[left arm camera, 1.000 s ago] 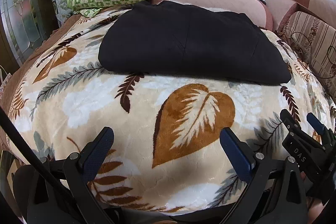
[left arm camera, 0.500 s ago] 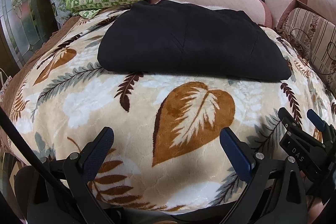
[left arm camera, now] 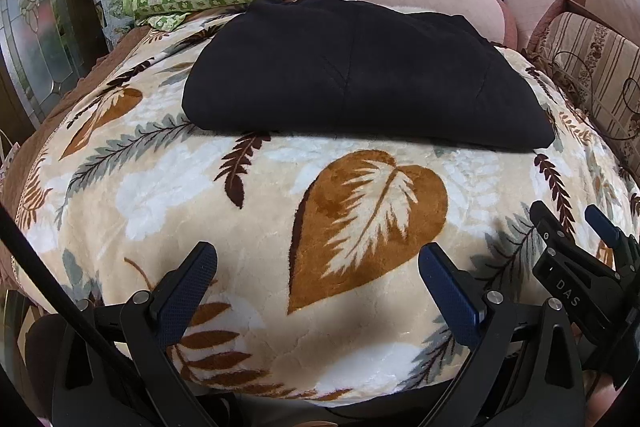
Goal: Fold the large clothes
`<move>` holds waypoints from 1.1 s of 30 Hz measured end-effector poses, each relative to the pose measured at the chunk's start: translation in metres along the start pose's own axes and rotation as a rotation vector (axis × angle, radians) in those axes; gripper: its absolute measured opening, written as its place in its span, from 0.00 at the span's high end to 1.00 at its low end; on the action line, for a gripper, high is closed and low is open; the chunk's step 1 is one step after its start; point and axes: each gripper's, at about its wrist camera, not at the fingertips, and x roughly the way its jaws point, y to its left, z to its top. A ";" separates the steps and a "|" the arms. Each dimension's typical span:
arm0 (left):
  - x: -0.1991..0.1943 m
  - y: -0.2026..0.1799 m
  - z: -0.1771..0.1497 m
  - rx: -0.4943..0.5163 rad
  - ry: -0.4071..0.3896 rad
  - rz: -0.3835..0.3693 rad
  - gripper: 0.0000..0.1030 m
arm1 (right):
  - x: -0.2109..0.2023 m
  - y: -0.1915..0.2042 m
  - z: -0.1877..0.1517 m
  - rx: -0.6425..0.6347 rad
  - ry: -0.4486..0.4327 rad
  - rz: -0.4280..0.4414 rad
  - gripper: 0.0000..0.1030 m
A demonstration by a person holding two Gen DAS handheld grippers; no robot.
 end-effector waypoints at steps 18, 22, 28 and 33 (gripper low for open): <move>0.001 0.003 0.000 -0.005 0.008 0.007 0.03 | 0.000 0.003 0.000 -0.018 -0.001 -0.001 0.08; 0.001 0.004 0.000 -0.007 0.009 0.007 0.02 | 0.000 0.004 0.000 -0.024 -0.002 0.001 0.08; 0.001 0.004 -0.001 -0.005 0.000 0.017 0.02 | 0.000 0.005 0.000 -0.023 -0.004 0.003 0.08; -0.001 0.005 0.000 -0.010 -0.005 0.022 0.03 | -0.002 0.005 0.000 -0.019 -0.015 0.006 0.08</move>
